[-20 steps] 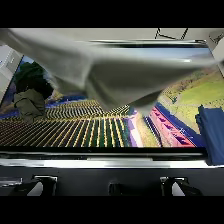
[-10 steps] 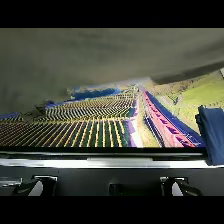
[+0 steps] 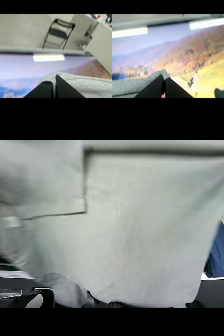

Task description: Fold the clothes and pants, and hang the long-sleeved shirts on hangers.

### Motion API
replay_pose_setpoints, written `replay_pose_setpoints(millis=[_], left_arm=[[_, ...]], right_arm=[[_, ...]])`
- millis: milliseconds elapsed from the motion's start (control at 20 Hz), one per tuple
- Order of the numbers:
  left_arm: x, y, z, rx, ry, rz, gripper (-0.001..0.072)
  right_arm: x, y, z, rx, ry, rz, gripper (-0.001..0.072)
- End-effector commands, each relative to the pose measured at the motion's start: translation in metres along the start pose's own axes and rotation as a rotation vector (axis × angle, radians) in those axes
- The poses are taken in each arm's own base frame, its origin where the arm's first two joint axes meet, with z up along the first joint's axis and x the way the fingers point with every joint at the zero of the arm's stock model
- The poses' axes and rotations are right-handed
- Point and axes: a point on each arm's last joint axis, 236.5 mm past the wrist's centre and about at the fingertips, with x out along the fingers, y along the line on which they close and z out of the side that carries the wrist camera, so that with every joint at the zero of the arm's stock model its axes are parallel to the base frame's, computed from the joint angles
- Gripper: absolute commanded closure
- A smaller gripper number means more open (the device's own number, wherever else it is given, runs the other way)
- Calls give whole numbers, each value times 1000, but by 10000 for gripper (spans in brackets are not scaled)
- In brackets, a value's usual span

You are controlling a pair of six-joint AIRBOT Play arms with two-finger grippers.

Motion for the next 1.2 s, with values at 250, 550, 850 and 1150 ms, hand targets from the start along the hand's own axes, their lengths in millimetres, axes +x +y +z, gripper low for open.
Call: replay_pose_setpoints(millis=[250,550,850,1150], left_arm=[[188,168,-308,-537,537,181,672],[256,232,-278,-592,275,214,672],[281,242,-311,-574,320,220,672],[210,207,-320,-606,675,-2,130]], right_arm=[[302,0,-245,224,769,45,674],[394,-7,-178,385,312,49,674],[415,-9,-219,432,398,36,672],[325,-36,-238,324,726,58,9]])
